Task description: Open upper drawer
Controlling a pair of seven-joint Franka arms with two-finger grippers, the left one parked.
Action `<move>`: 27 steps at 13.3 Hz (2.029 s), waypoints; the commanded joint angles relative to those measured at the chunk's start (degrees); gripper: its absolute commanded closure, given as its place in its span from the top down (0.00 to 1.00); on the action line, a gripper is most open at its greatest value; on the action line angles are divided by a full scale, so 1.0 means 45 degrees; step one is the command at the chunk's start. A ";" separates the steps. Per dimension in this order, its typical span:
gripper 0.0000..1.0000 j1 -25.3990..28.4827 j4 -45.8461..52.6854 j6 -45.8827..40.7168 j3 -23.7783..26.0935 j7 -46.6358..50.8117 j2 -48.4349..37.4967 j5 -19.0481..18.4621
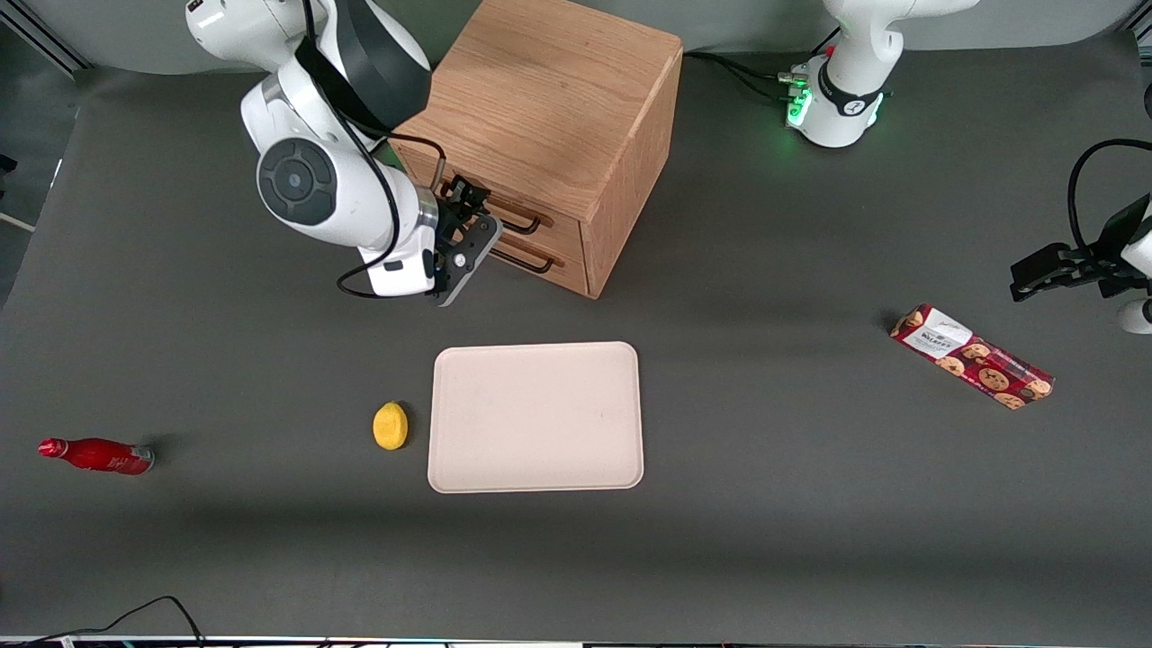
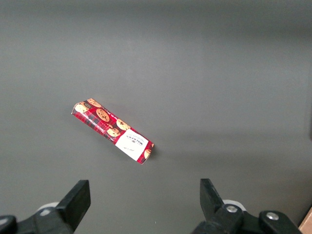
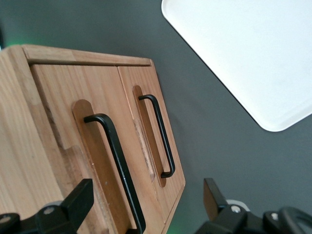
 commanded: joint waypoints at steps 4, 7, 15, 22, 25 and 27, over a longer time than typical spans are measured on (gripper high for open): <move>1.00 -0.0271 -0.1091 0.0186 -0.0059 -0.1178 -0.0034 0.1173; 1.00 -0.0270 -0.1326 0.0186 -0.0039 -0.1491 0.0181 0.1173; 1.00 -0.0134 -0.1424 0.0186 0.0039 -0.1491 0.0728 0.1837; 1.00 -0.0114 -0.1561 0.0186 0.0098 -0.1510 0.1137 0.2032; 1.00 -0.0114 -0.1580 0.0479 0.0098 -0.1510 0.1372 0.2032; 1.00 -0.0114 -0.1580 0.0499 0.0098 -0.1510 0.1490 0.2032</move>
